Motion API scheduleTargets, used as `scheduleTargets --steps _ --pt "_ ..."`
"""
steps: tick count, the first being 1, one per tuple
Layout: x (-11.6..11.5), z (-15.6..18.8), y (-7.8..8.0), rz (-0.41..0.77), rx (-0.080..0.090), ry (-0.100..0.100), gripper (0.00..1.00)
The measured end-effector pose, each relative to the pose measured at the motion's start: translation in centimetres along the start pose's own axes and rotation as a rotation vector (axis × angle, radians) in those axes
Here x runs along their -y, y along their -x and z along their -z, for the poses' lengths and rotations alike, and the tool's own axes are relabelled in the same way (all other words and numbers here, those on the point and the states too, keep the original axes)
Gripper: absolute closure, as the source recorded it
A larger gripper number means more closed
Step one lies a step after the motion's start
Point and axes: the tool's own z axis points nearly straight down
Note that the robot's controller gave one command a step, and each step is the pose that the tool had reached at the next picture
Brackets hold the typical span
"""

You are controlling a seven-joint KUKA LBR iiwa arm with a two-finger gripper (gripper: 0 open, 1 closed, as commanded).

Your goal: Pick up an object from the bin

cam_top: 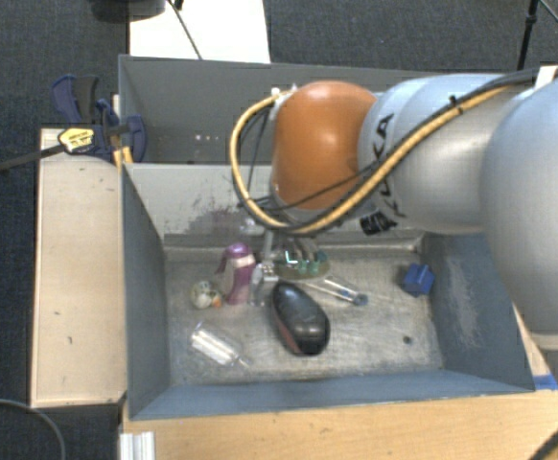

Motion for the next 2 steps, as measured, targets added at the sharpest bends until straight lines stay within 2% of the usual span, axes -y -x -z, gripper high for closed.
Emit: scheduleTargets --steps 1,2 --pt "-0.58 -4.59 0.5 0.241 0.005 0.0 0.0" --pt "-0.57 -4.41 0.59 0.235 0.007 0.0 1.0"
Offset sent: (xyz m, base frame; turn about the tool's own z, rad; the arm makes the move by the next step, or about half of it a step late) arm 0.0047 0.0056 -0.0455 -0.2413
